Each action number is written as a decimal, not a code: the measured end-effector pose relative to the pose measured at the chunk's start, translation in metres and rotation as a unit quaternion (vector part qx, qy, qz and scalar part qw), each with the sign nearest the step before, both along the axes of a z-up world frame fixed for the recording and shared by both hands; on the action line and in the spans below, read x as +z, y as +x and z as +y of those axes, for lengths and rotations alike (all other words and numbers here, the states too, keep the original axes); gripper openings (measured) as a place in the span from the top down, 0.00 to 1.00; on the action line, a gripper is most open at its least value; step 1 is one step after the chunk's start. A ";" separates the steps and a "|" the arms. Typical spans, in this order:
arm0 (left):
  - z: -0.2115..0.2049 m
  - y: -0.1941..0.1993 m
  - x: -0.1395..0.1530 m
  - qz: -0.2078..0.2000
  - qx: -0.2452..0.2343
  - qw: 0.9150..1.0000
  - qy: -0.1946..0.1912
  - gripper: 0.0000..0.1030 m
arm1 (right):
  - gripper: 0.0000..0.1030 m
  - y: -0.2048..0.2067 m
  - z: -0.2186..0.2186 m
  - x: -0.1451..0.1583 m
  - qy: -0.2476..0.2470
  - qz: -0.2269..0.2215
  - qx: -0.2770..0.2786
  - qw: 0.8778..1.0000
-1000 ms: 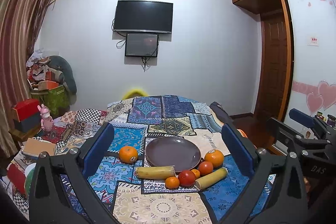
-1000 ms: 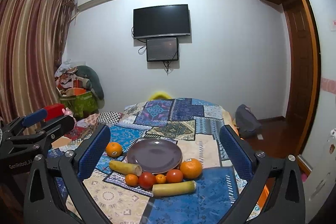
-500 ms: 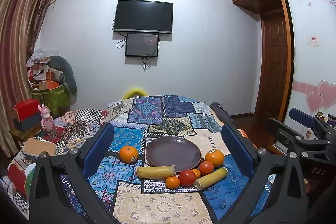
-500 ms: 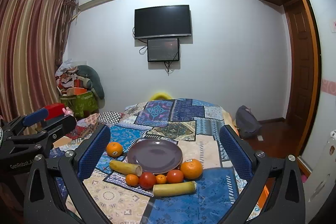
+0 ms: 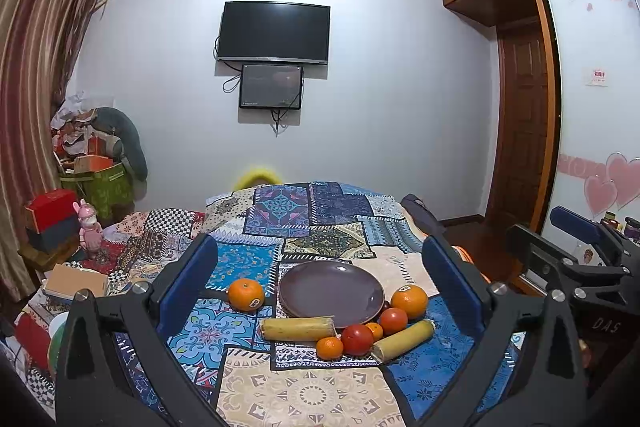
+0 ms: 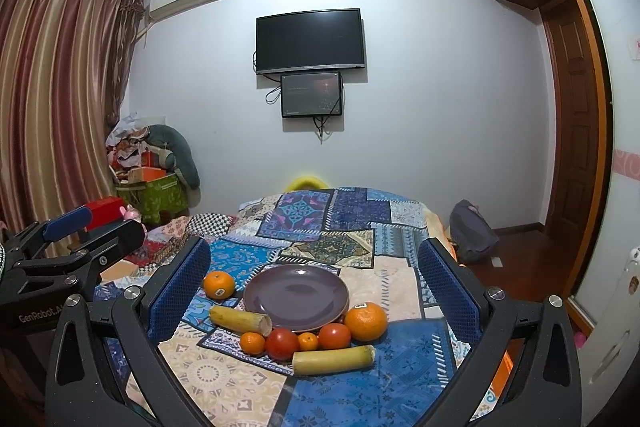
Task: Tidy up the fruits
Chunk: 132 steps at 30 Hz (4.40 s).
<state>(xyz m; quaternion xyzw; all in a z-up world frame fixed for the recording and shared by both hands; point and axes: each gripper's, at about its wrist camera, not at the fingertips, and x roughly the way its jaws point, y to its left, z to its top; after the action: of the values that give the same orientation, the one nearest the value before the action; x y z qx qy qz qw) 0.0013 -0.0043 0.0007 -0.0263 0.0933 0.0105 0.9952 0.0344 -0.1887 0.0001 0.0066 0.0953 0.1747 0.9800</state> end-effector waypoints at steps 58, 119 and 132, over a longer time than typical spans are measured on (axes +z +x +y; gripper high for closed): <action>0.124 0.246 -0.141 0.312 0.017 0.950 -0.016 0.47 | 0.28 0.203 -0.010 -0.126 -0.093 0.275 0.034 0.956; 0.095 0.252 -0.135 0.338 -0.018 0.941 -0.003 0.37 | 0.35 0.243 -0.021 -0.168 -0.047 0.369 0.048 0.927; 0.068 0.259 -0.119 0.318 -0.046 0.947 0.012 0.37 | 0.35 0.242 -0.026 -0.131 -0.051 0.328 0.041 0.943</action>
<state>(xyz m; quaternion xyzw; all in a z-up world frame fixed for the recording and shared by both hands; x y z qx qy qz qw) 0.2598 0.0633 -0.1183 -0.0055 0.4060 -0.0259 0.9135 0.2763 -0.2146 -0.1309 0.0093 0.4201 0.1976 0.8856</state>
